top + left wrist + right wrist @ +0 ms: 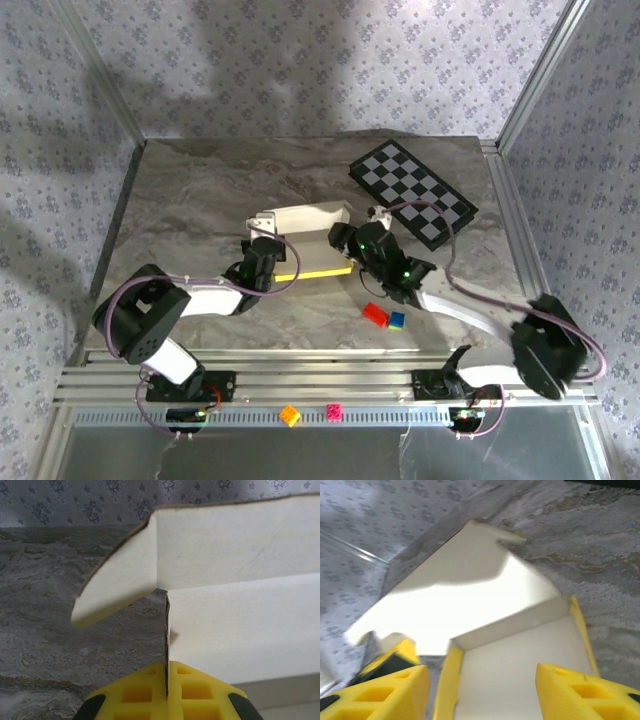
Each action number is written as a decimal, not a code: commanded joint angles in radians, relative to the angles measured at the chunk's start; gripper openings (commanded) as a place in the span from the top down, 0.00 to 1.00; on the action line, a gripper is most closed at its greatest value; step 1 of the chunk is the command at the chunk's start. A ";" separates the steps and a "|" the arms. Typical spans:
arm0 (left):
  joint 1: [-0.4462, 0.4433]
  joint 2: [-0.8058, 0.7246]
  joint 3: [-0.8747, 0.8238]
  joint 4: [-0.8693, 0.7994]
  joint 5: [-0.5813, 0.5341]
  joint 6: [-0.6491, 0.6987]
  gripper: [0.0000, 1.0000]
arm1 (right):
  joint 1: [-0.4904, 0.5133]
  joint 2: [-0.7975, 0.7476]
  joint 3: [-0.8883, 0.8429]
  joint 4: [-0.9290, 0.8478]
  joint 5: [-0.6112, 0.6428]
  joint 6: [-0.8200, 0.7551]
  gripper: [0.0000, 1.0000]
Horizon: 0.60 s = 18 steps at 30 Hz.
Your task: Fold the paper box
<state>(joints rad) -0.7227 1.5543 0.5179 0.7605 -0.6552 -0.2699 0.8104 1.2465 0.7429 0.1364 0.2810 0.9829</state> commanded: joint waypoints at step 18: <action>-0.061 0.076 -0.004 0.016 -0.043 0.084 1.00 | -0.507 0.422 0.782 -0.798 -0.510 0.167 0.38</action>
<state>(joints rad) -0.7670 1.5993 0.5320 0.8089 -0.6994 -0.2073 0.3237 1.5509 1.3930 -0.5228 -0.0193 1.1980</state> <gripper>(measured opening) 0.044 0.625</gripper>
